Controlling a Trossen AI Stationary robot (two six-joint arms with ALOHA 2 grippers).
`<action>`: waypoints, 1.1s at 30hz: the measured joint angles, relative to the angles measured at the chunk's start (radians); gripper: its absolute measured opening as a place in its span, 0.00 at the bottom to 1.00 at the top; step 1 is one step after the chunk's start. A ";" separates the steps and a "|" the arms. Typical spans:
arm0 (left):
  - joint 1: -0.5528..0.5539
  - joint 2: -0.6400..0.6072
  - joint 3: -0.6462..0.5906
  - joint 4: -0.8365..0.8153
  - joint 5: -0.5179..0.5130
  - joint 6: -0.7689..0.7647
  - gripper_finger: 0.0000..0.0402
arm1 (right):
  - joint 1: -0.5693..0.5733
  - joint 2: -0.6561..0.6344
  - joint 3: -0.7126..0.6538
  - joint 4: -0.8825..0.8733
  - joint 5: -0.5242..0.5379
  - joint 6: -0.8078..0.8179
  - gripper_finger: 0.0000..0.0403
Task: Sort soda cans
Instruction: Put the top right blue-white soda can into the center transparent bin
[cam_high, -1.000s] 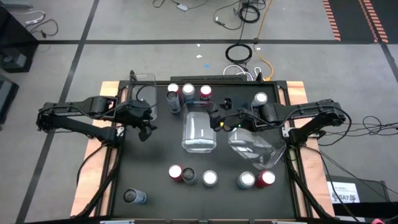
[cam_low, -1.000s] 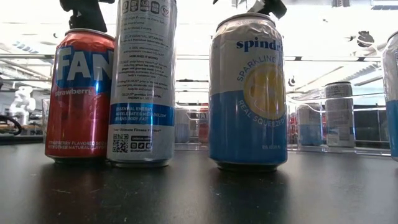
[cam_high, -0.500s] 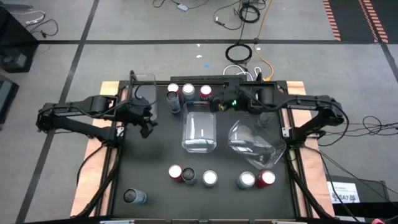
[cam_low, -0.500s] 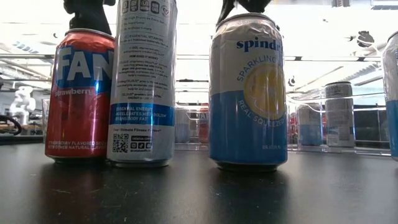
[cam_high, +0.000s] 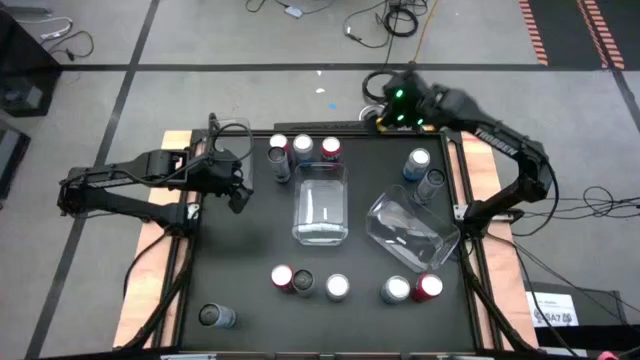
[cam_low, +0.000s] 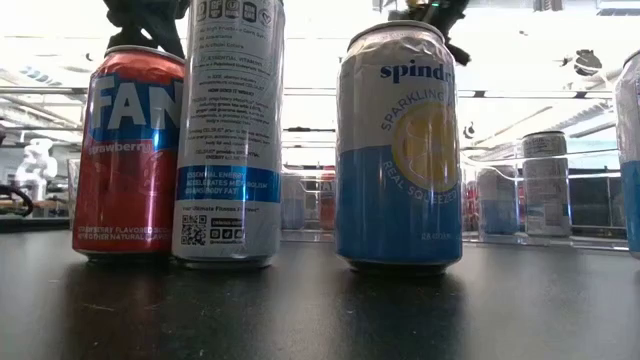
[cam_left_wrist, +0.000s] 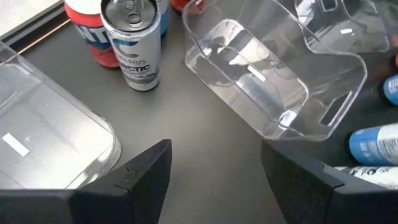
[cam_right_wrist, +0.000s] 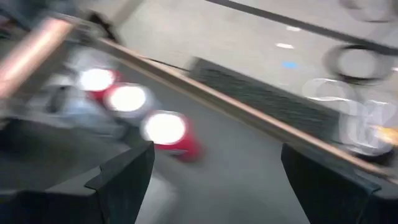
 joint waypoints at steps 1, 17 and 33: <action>0.002 0.000 0.000 0.000 0.000 0.000 0.64 | -0.027 0.001 0.028 -0.061 0.018 -0.017 0.86; 0.031 0.000 0.000 0.000 -0.019 0.002 0.64 | -0.278 0.067 -0.016 -0.522 -0.024 -0.037 0.86; 0.031 0.000 0.000 0.000 -0.019 -0.002 0.64 | -0.245 0.060 -0.317 -0.349 -0.052 -0.034 0.86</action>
